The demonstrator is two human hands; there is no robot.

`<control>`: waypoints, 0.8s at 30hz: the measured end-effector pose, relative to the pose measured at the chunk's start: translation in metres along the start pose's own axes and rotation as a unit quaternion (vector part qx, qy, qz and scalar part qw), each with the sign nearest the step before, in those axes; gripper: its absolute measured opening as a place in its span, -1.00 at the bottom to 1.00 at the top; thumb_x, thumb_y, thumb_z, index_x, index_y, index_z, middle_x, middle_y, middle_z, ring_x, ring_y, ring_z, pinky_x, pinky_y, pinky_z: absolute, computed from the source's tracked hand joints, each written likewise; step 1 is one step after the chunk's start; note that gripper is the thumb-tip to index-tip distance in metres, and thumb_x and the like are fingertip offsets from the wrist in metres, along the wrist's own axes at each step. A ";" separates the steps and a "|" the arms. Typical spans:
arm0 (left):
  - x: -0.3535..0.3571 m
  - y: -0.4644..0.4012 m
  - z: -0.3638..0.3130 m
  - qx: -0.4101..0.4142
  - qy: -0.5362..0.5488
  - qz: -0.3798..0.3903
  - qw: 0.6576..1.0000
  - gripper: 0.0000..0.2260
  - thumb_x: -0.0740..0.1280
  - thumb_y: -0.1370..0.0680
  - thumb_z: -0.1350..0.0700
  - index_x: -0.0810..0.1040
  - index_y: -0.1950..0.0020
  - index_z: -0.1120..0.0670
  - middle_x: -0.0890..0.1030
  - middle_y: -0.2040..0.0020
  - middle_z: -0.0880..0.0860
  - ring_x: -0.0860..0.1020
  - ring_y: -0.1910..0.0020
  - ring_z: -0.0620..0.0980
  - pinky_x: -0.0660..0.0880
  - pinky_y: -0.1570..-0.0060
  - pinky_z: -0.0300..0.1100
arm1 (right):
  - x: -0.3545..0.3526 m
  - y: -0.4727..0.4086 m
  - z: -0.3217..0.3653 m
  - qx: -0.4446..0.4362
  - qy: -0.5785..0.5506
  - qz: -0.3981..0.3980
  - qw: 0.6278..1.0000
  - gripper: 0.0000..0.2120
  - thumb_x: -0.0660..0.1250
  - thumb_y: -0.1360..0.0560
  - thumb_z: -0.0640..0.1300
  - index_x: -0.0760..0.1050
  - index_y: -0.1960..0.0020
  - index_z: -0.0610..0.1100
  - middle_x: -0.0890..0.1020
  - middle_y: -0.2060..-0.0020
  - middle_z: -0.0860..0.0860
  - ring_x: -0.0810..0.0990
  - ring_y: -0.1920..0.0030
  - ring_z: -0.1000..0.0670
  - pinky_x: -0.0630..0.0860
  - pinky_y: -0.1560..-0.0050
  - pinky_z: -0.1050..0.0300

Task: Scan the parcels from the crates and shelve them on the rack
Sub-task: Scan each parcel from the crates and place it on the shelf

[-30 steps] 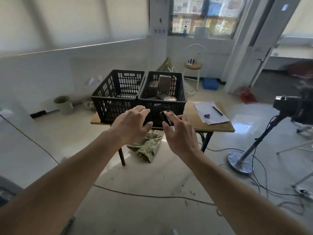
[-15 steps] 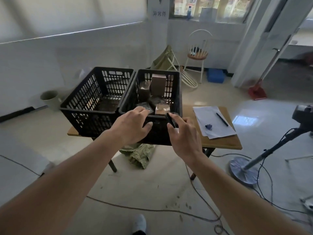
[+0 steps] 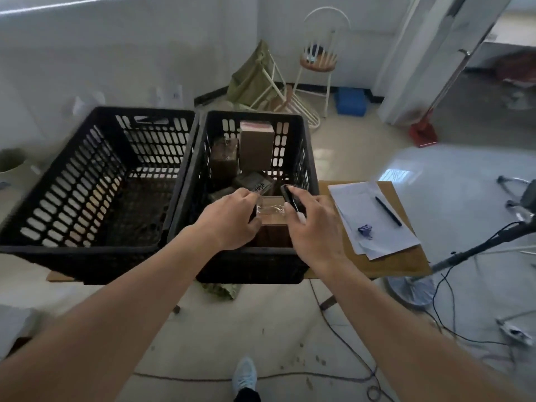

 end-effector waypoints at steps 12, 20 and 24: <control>0.047 -0.104 0.025 0.014 0.009 0.114 0.993 -0.40 0.36 -0.61 -0.09 0.31 -0.61 0.03 0.38 -0.53 0.03 0.51 -0.38 0.11 0.57 -0.23 0.10 | 0.024 -0.078 -0.016 0.019 0.000 0.017 1.000 -0.57 0.29 -0.71 0.12 0.43 -0.56 0.18 0.53 -0.23 0.01 0.47 -0.07 0.14 0.42 0.02 0.40; 0.085 -0.149 0.016 0.019 -0.004 0.193 0.981 -0.18 0.52 -0.50 -0.13 0.22 -0.66 -0.02 0.30 -0.59 0.17 0.40 -0.50 0.21 0.50 -0.36 0.18 | 0.025 -0.112 -0.023 0.015 -0.006 0.019 1.000 -0.57 0.28 -0.71 0.13 0.42 -0.57 0.19 0.52 -0.22 0.01 0.45 -0.07 0.15 0.36 0.04 0.42; 0.103 -0.158 0.016 -0.006 -0.028 0.219 0.975 0.09 0.63 -0.40 -0.11 -0.02 -0.72 -0.02 0.04 -0.68 0.18 0.04 -0.65 0.31 0.25 -0.56 0.26 | 0.026 -0.121 -0.024 0.008 -0.012 0.024 1.000 -0.57 0.29 -0.71 0.12 0.42 -0.57 0.19 0.53 -0.22 0.02 0.46 -0.07 0.16 0.32 0.15 0.51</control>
Point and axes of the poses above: each hand's wrist, its own y-axis away from the middle knuckle, its own x-axis out of the palm, z = x × y, the point moved 1 cm from there along -y, towards the middle knuckle
